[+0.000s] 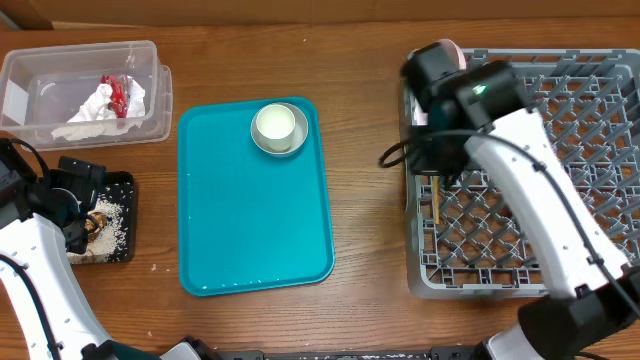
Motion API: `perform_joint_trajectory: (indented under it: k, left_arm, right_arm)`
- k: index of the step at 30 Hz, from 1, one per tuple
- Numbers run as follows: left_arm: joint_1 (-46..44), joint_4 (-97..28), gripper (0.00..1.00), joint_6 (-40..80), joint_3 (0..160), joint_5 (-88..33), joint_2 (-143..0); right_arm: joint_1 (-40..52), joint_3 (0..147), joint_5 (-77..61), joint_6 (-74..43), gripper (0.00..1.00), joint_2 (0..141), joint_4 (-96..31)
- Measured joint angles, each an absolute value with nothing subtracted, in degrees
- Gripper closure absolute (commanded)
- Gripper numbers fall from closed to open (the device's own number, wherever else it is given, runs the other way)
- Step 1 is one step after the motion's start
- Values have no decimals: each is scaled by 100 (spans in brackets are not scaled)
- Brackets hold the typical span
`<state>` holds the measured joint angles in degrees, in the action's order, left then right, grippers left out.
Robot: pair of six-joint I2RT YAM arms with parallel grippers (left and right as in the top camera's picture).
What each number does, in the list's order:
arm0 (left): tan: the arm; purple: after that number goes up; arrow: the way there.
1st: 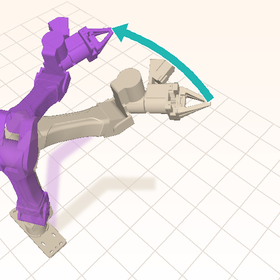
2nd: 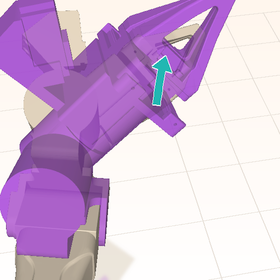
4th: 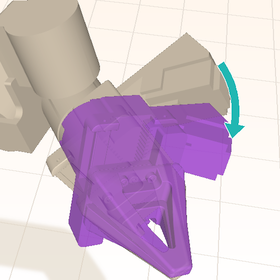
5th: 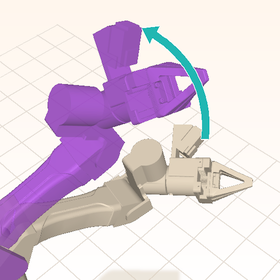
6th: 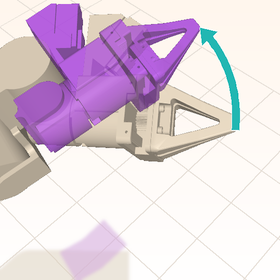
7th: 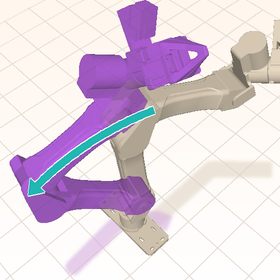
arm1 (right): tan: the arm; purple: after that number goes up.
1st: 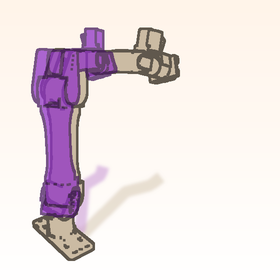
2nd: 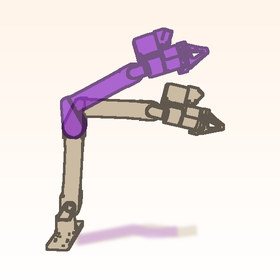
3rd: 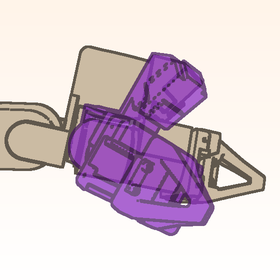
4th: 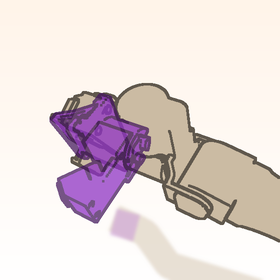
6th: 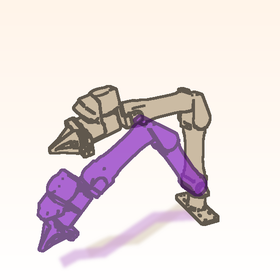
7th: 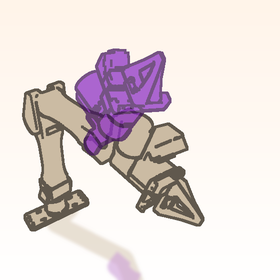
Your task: Sort waste into correct bins and load items into the dishwasher
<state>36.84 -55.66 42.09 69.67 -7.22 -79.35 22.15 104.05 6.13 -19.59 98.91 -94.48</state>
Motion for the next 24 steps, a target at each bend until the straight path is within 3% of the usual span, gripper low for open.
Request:
perform_joint_trajectory:
  k: [10,12,14,17,24]
  left_arm:
    - [3684,-5566,0,4209,6967,-720,-7937]
    - [3684,-5566,0,4209,6967,-720,-7937]
    - [3684,-5566,0,4209,6967,-720,-7937]
    - [3684,-5566,0,4209,6967,-720,-7937]
    - [3684,-5566,0,4209,6967,-720,-7937]
  right_arm:
    - [1485,9190,-211,-1037,92,9898,-8781]
    - [1448,9059,-292,-965,79,9898,-8654]
    - [1433,8947,-342,-937,51,9898,-8571]
    - [1433,8860,-399,-893,41,9898,-8521]
    - [1433,8855,-451,-1028,35,9898,-8493]
